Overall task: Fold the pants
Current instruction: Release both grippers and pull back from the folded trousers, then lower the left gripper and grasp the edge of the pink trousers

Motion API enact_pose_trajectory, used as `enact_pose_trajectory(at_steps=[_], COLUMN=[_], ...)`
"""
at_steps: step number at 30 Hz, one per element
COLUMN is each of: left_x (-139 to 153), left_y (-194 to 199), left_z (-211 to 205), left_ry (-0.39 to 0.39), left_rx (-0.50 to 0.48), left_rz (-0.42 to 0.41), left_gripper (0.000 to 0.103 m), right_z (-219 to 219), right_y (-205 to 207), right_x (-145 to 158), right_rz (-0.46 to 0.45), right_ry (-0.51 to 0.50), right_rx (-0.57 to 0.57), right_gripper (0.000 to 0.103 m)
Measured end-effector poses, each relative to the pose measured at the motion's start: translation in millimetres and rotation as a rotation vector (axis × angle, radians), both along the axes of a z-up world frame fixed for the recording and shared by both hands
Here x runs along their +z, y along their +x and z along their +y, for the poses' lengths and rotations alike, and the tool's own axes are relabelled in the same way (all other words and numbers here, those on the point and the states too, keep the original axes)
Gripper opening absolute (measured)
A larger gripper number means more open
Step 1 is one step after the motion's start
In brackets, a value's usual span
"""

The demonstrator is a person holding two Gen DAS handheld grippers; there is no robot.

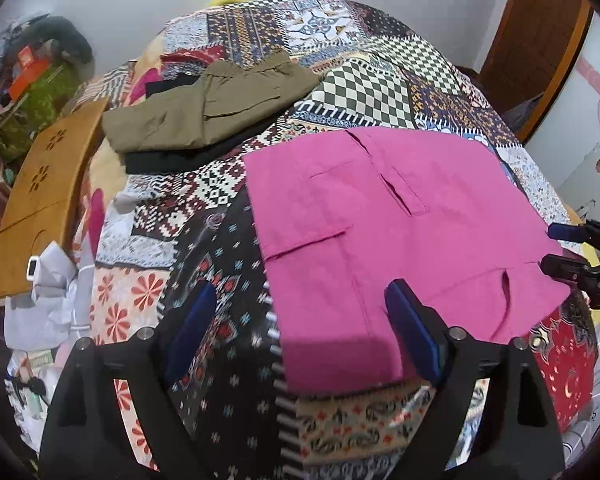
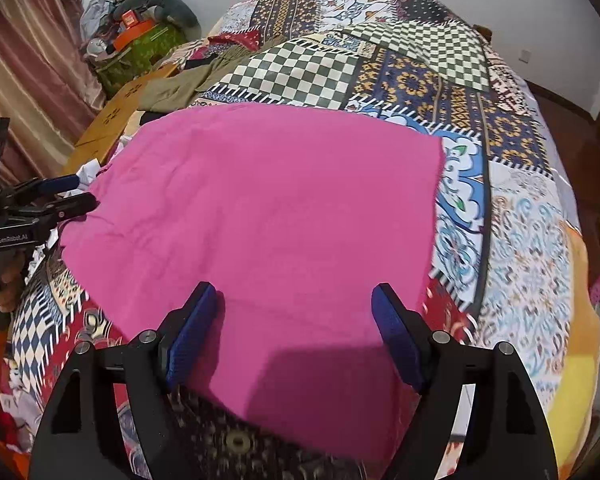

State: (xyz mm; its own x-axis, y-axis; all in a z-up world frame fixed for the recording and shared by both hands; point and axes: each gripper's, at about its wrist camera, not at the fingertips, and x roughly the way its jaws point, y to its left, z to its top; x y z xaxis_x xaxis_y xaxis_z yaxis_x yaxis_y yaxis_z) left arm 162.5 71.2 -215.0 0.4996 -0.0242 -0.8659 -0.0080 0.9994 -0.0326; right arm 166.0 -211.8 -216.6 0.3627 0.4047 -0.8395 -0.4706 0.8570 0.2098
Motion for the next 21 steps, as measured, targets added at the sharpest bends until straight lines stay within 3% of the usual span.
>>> enact_pose_trajectory(at_steps=[2,8,13,18,21], left_x=[3,12,21,14,10], left_y=[-4,-23,-35,-43,-47], left_z=[5,22,23,16,9], left_ry=[-0.005,-0.157,-0.248,-0.397,-0.427], left_rx=[0.028,0.123,0.147,0.139,0.131], left_rz=[0.008,0.019,0.006,0.039,0.05], left_gripper=[0.087,0.087,0.087,0.087,0.087], right_z=[-2,11,44,75,84], right_y=[-3,-17,-22,-20,-16], right_x=[3,24,41,30,15], right_rz=[-0.002,-0.082,-0.152,-0.154,-0.114], right_ry=[-0.005,0.033,0.086,0.061,0.038], right_rx=[-0.003,0.0,0.058,0.119,0.118], right_gripper=[0.077,0.077,0.077,0.077,0.077])
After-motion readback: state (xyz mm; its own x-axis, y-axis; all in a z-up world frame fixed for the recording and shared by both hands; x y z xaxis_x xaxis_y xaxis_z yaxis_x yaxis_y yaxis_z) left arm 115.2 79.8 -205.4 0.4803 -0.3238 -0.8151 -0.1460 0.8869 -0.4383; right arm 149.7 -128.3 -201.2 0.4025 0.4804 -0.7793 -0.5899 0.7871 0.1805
